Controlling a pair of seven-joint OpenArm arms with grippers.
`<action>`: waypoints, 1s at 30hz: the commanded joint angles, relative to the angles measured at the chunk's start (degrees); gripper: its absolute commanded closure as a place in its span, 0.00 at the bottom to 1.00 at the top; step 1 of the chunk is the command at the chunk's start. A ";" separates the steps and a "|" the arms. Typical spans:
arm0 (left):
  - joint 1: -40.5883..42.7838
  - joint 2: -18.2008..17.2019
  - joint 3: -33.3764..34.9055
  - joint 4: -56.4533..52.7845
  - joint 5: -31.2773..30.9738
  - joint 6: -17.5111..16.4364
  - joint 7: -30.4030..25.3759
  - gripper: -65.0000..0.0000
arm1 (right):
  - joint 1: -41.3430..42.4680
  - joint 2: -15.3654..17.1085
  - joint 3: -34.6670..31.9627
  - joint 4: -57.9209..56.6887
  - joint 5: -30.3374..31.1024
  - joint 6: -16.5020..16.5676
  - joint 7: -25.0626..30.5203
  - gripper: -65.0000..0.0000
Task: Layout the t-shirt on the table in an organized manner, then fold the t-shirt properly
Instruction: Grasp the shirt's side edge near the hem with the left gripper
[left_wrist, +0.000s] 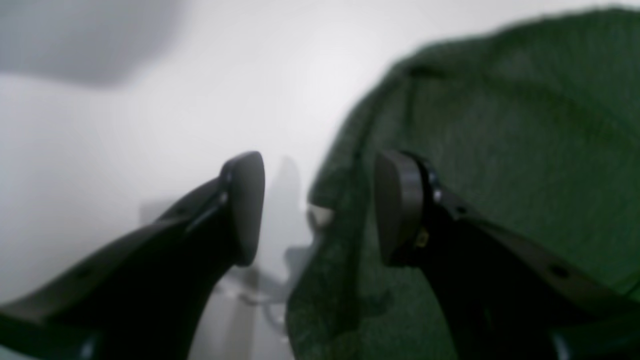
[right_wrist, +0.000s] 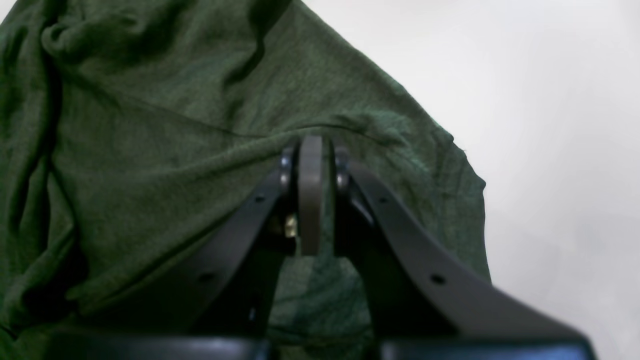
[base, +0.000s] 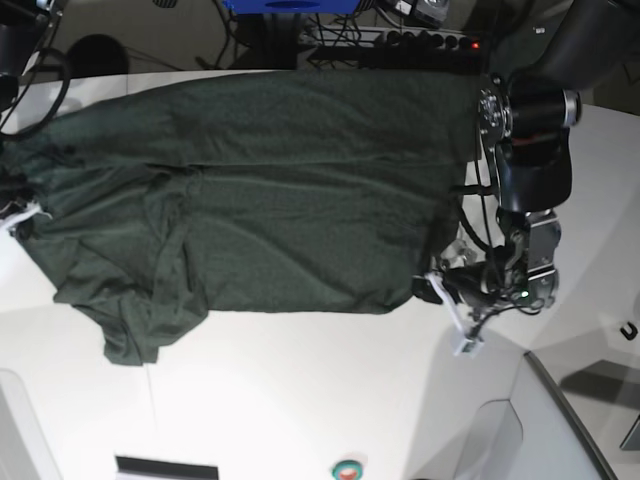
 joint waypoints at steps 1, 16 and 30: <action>-2.76 -1.32 0.67 -0.41 -0.81 -0.15 -0.93 0.48 | 0.24 1.08 0.27 0.83 0.61 0.31 1.12 0.95; -5.75 -1.32 2.60 -4.63 -0.81 1.25 -1.01 0.49 | -0.02 1.08 0.27 0.74 0.61 0.31 1.12 0.95; -5.13 -1.23 2.78 -4.63 -0.81 6.17 -1.19 0.49 | -0.02 1.08 0.27 0.74 0.61 0.31 1.12 0.95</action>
